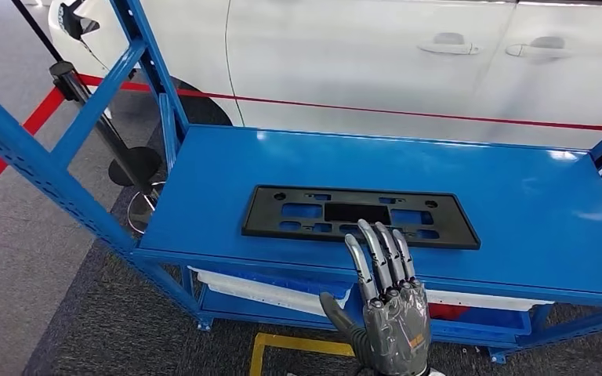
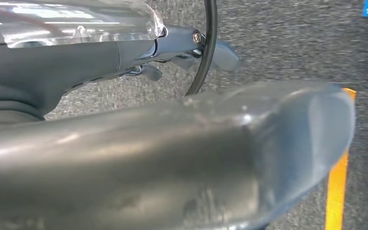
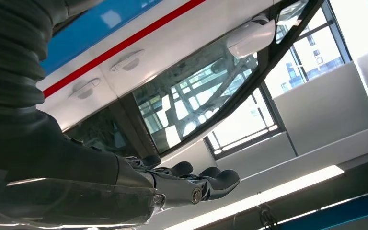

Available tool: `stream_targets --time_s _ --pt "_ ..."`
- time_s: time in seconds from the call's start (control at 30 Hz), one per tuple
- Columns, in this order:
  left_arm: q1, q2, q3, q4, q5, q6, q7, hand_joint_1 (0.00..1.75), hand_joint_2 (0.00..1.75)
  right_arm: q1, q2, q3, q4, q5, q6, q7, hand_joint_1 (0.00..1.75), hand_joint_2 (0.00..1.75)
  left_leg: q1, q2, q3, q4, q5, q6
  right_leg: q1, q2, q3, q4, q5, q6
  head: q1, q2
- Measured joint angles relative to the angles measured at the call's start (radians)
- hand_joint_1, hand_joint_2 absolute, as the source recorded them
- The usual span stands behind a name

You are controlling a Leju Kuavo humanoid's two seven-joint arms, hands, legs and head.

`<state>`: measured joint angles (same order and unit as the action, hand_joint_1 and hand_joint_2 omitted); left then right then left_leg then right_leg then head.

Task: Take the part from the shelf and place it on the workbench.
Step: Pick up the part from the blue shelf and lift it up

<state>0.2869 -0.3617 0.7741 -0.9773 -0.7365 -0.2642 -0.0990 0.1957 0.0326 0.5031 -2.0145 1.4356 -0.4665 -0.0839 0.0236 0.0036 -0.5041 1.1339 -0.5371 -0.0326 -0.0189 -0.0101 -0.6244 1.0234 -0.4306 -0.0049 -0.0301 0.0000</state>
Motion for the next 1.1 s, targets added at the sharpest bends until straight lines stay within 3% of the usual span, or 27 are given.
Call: stream_targets --time_s 0.07,0.1,0.17,0.2,0.23,0.3,0.33,0.37,0.4,0.43,0.47,0.5,0.57,0.6,0.67,0.7,0.77,0.83,1.03,1.1 --pt "-0.002 0.0 0.0 0.0 0.0 0.002 0.0 0.0 0.0 0.0 0.001 0.0 0.0 0.001 0.0 -0.001 0.0 1.75 -0.003 -0.006 0.07 -0.112 -0.02 0.009 0.002 0.001 -0.011 0.009 0.014 0.013 -0.002 0.0" --pt "-0.002 0.0 0.0 0.0 -0.001 0.002 0.0 0.0 0.0 0.0 0.001 0.0 0.0 0.001 0.0 -0.001 0.0 1.75 -0.007 -0.009 0.08 -0.135 -0.029 0.018 0.003 0.0 -0.012 0.008 0.022 0.02 -0.003 0.0" --pt "-0.002 0.0 0.0 0.0 -0.001 0.002 0.001 0.0 0.0 0.001 0.001 -0.001 0.0 0.002 0.001 -0.003 0.0 1.75 -0.008 -0.006 0.065 -0.138 -0.014 0.04 0.001 0.001 -0.017 0.006 0.032 0.032 -0.003 0.0" --pt "-0.003 0.0 0.0 0.0 -0.001 0.001 0.001 0.0 0.0 0.001 0.001 -0.001 0.0 0.002 0.001 -0.003 0.0 1.75 -0.009 -0.002 0.054 -0.138 -0.002 0.052 -0.001 0.002 -0.025 0.017 0.011 0.037 -0.002 0.0" --pt "-0.003 0.0 0.0 0.0 -0.002 0.0 0.001 0.0 0.0 0.001 0.001 -0.002 0.0 0.003 0.002 -0.003 0.0 1.75 -0.009 0.001 0.04 -0.14 0.011 0.062 -0.003 0.004 -0.037 0.046 -0.029 0.039 0.0 0.0" --pt "-0.003 0.0 0.001 0.0 -0.001 0.001 0.003 0.0 0.0 0.001 0.001 -0.002 0.0 0.006 0.004 -0.002 0.0 1.75 -0.013 0.005 0.007 -0.14 0.032 0.075 -0.003 0.005 -0.067 0.156 -0.137 0.041 0.006 0.0" --pt "-0.003 0.0 0.002 0.001 0.0 0.005 0.006 0.0 0.0 0.002 0.001 -0.002 0.0 0.01 0.007 -0.001 0.0 1.75 -0.016 0.006 -0.009 -0.139 0.042 0.077 -0.002 0.006 -0.078 0.218 -0.166 0.041 0.008 0.0" --pt "-0.004 0.0 0.002 0.001 -0.006 0.01 0.01 0.0 0.0 0.0 0.001 -0.003 0.001 0.02 0.016 0.002 0.0 1.75 -0.02 0.007 -0.024 -0.139 0.051 0.079 -0.001 0.006 -0.082 0.267 -0.165 0.04 0.009 0.0" --pt "-0.005 0.0 0.003 0.002 -0.022 0.014 0.012 0.0 0.0 -0.005 0.001 -0.003 0.007 0.038 0.028 0.01 0.0 1.75 -0.024 0.008 -0.037 -0.138 0.062 0.079 0.0 0.006 -0.076 0.291 -0.14 0.037 0.009 0.0" --pt "-0.007 0.0 0.007 0.002 -0.053 0.014 0.009 0.0 0.0 -0.018 0.001 0.0 0.02 0.062 0.043 0.023 0.0 1.75 -0.028 0.009 -0.049 -0.138 0.072 0.079 0.003 0.006 -0.054 0.284 -0.102 0.031 0.009 0.0" --pt "-0.013 0.0 0.017 0.002 -0.102 0.006 -0.004 0.0 0.0 -0.042 0.0 0.005 0.044 0.088 0.058 0.045 0.0 1.75 -0.032 0.009 -0.059 -0.137 0.081 0.078 0.008 0.007 -0.013 0.241 -0.069 0.021 0.009 0.0" --pt "-0.022 0.0 0.032 0.003 -0.161 -0.007 -0.026 0.0 0.0 -0.075 0.0 0.016 0.077 0.107 0.07 0.077 0.0 1.75 -0.035 0.009 -0.066 -0.136 0.09 0.076 0.014 0.008 0.042 0.17 -0.058 0.008 0.008 0.0" --pt "-0.047 0.002 0.081 0.006 -0.28 -0.039 -0.084 0.0 0.0 -0.159 0.0 0.047 0.157 0.122 0.091 0.153 0.0 1.75 -0.038 0.01 -0.076 -0.134 0.105 0.07 0.024 0.008 0.141 0.022 -0.08 -0.013 0.008 0.0" --pt "-0.062 0.003 0.111 0.009 -0.333 -0.052 -0.113 0.0 0.0 -0.202 0.0 0.063 0.199 0.123 0.101 0.185 0.0 1.75 -0.038 0.011 -0.08 -0.133 0.112 0.064 0.028 0.007 0.165 -0.023 -0.097 -0.019 0.008 0.0" --pt "-0.089 0.005 0.177 0.016 -0.424 -0.068 -0.16 0.0 0.0 -0.271 0.003 0.085 0.285 0.123 0.115 0.213 0.0 1.75 -0.037 0.011 -0.087 -0.138 0.122 0.057 0.029 0.005 0.17 -0.058 -0.103 -0.016 0.01 0.0" --pt "-0.101 0.007 0.209 0.021 -0.457 -0.075 -0.177 0.0 0.0 -0.293 0.006 0.09 0.325 0.123 0.118 0.21 0.0 1.75 -0.038 0.011 -0.091 -0.143 0.118 0.061 0.028 0.005 0.168 -0.066 -0.1 -0.009 0.01 0.0" --pt "-0.119 0.009 0.271 0.031 -0.498 -0.088 -0.205 0.0 0.0 -0.311 0.021 0.089 0.387 0.123 0.117 0.176 0.0 1.75 -0.039 0.009 -0.094 -0.151 0.124 0.07 0.027 0.005 0.163 -0.073 -0.092 -0.004 0.009 0.0" --pt "-0.132 0.01 0.324 0.044 -0.515 -0.092 -0.227 0.0 0.0 -0.311 0.036 0.084 0.424 0.123 0.115 0.139 0.0 1.75 -0.036 0.007 -0.097 -0.155 0.146 0.064 0.03 0.003 0.156 -0.068 -0.085 -0.014 0.009 0.0" --pt "-0.164 0.01 0.434 0.067 -0.487 -0.101 -0.226 0.0 0.0 -0.289 0.046 0.073 0.474 0.123 0.111 0.121 0.0 1.75 -0.034 0.006 -0.1 -0.155 0.16 0.055 0.032 0.001 0.148 -0.058 -0.08 -0.018 0.008 0.0" --pt "-0.172 0.01 0.457 0.071 -0.48 -0.109 -0.227 0.0 0.0 -0.284 0.047 0.071 0.483 0.123 0.108 0.121 0.0 1.75 -0.035 0.005 -0.101 -0.159 0.157 0.058 0.03 0.0 0.15 -0.057 -0.074 -0.016 0.008 0.0"
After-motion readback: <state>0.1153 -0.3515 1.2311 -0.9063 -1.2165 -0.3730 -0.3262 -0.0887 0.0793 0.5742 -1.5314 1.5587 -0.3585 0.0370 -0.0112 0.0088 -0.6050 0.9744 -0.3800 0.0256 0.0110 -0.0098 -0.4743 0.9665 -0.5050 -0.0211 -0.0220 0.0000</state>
